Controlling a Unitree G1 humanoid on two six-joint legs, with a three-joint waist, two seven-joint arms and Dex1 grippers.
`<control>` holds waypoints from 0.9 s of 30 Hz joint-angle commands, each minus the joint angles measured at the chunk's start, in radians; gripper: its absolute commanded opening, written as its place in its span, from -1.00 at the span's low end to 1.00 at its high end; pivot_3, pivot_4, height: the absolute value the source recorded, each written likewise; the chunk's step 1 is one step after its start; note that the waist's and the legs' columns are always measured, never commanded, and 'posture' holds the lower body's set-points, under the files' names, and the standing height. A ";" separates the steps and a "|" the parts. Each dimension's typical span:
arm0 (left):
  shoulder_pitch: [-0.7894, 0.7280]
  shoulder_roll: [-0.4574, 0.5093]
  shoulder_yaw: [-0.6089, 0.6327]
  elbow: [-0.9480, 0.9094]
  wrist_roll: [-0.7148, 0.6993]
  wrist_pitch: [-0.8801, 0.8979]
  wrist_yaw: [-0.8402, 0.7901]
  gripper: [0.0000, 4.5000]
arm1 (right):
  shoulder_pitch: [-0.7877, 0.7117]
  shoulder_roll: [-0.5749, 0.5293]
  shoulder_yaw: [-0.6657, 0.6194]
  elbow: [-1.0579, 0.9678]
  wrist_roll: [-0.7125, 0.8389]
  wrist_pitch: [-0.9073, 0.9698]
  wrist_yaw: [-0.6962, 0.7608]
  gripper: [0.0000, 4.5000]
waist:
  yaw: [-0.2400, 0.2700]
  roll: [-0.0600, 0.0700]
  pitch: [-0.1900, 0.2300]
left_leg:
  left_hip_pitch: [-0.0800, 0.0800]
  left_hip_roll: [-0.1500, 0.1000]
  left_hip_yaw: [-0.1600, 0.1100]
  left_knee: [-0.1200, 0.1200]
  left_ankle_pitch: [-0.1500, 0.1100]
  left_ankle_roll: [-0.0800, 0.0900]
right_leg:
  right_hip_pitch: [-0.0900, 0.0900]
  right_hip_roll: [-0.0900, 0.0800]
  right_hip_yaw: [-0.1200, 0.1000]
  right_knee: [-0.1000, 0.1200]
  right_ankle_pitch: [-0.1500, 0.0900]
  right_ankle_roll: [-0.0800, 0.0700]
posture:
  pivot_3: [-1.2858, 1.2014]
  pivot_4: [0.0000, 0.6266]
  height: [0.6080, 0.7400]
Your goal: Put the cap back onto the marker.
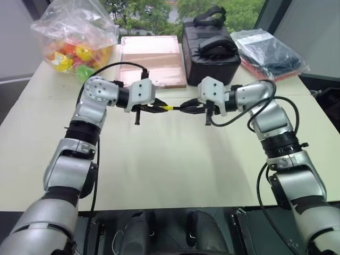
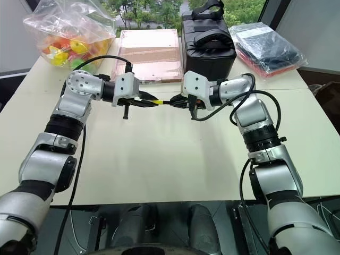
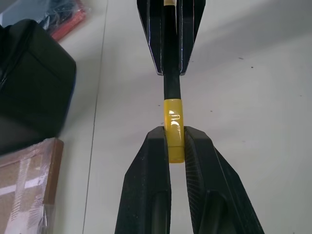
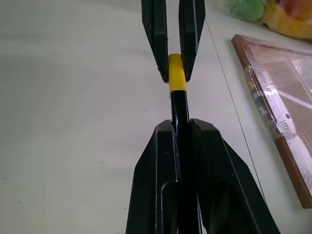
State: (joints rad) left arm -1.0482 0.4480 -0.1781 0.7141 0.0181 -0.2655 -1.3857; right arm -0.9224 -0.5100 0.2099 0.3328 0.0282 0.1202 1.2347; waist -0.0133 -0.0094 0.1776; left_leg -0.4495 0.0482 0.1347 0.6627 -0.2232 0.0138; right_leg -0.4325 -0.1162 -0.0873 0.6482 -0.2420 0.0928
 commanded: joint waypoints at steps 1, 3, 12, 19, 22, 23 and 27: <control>-0.020 -0.059 -0.039 -0.036 -0.026 -0.009 -0.032 -0.98 | -0.049 0.052 -0.014 -0.072 0.054 -0.025 -0.015 -1.00 | 0.000 0.000 0.000 | 0.000 0.000 0.000 0.000 0.000 0.000 | 0.000 0.000 0.000 0.000 0.000 0.000 | 0.03 -0.52 1.00; -0.019 -0.053 -0.037 -0.027 -0.021 -0.012 -0.030 -0.98 | -0.046 0.049 -0.015 -0.072 0.053 -0.025 -0.014 -1.00 | 0.000 0.000 0.000 | 0.000 0.000 0.000 0.000 0.000 0.000 | 0.000 0.000 0.000 0.000 0.000 0.000 | 0.03 -0.52 1.00; -0.016 -0.022 -0.036 0.014 0.011 -0.036 -0.003 -0.98 | -0.019 0.013 -0.009 -0.066 0.030 -0.035 -0.003 -1.00 | 0.000 0.000 0.000 | 0.000 0.000 0.000 0.000 0.000 0.000 | 0.000 0.000 0.000 0.000 0.000 0.000 | 0.03 -0.52 1.00; -0.007 -0.005 -0.027 0.029 0.009 -0.050 0.015 -0.98 | 0.001 -0.014 -0.011 -0.072 0.030 -0.034 -0.001 -1.00 | -0.001 0.000 0.000 | 0.000 0.000 0.000 0.000 0.000 0.000 | 0.000 0.000 0.000 0.000 0.000 0.000 | 0.03 -0.52 1.00; -0.008 -0.007 -0.026 0.031 0.006 -0.051 0.023 -0.98 | 0.003 -0.016 -0.012 -0.073 0.031 -0.034 -0.001 -1.00 | -0.001 0.000 0.000 | 0.000 0.000 0.000 0.000 0.000 0.000 | 0.000 0.000 0.000 0.000 0.000 0.000 | 0.03 -0.52 1.00; -0.010 -0.007 -0.025 0.033 0.006 -0.054 0.027 -0.98 | 0.004 -0.016 -0.012 -0.073 0.031 -0.034 -0.002 -1.00 | 0.000 0.000 0.000 | 0.000 0.000 0.000 0.000 0.000 0.000 | 0.000 0.000 0.000 0.000 0.000 0.000 | 0.03 -0.52 1.00; -0.025 0.001 -0.028 0.056 0.029 -0.083 0.065 -0.14 | 0.010 -0.021 -0.012 -0.078 0.032 -0.029 -0.002 -1.00 | 0.001 0.000 0.000 | 0.000 0.000 0.000 0.000 0.000 0.000 | 0.000 0.000 0.000 0.000 0.000 0.000 | 0.03 -0.52 1.00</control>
State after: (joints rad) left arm -1.0478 0.4401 -0.2078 0.7678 0.0348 -0.3203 -1.3446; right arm -0.9025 -0.5274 0.2184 0.2954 0.0360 0.1010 1.2344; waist -0.0128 -0.0094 0.1776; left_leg -0.4495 0.0482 0.1345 0.6628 -0.2232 0.0138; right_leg -0.4325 -0.1163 -0.0874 0.6482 -0.2420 0.0928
